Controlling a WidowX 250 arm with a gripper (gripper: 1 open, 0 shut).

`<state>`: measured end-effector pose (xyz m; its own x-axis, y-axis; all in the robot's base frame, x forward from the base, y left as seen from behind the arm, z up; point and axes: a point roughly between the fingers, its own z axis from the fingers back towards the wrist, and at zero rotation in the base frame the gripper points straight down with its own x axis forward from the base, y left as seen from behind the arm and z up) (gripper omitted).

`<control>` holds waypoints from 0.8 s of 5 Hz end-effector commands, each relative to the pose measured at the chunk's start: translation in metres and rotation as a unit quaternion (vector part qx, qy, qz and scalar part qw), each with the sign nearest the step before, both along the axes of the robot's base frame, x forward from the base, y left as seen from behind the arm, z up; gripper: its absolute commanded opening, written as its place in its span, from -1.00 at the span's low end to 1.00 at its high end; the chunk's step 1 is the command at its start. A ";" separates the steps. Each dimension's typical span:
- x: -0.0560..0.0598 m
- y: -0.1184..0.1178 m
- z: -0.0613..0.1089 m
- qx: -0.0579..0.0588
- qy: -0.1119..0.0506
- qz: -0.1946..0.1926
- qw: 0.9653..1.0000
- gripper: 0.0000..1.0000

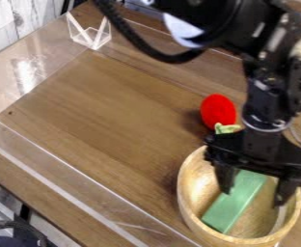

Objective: Remove the green block from the brown bowl and put it on the table

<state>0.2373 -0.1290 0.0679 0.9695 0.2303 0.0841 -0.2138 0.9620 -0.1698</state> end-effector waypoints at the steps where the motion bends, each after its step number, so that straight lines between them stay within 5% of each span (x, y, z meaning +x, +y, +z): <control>1: 0.003 -0.006 0.011 -0.016 -0.027 -0.004 1.000 1.00; 2: -0.001 -0.012 0.010 -0.012 -0.028 -0.006 1.000 1.00; 3: -0.004 -0.007 0.016 -0.008 -0.025 -0.035 0.999 -1.00; 4: -0.007 -0.002 0.033 0.010 -0.032 -0.041 0.999 -1.00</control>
<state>0.2238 -0.1269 0.0856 0.9838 0.1456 0.1048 -0.1316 0.9828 -0.1295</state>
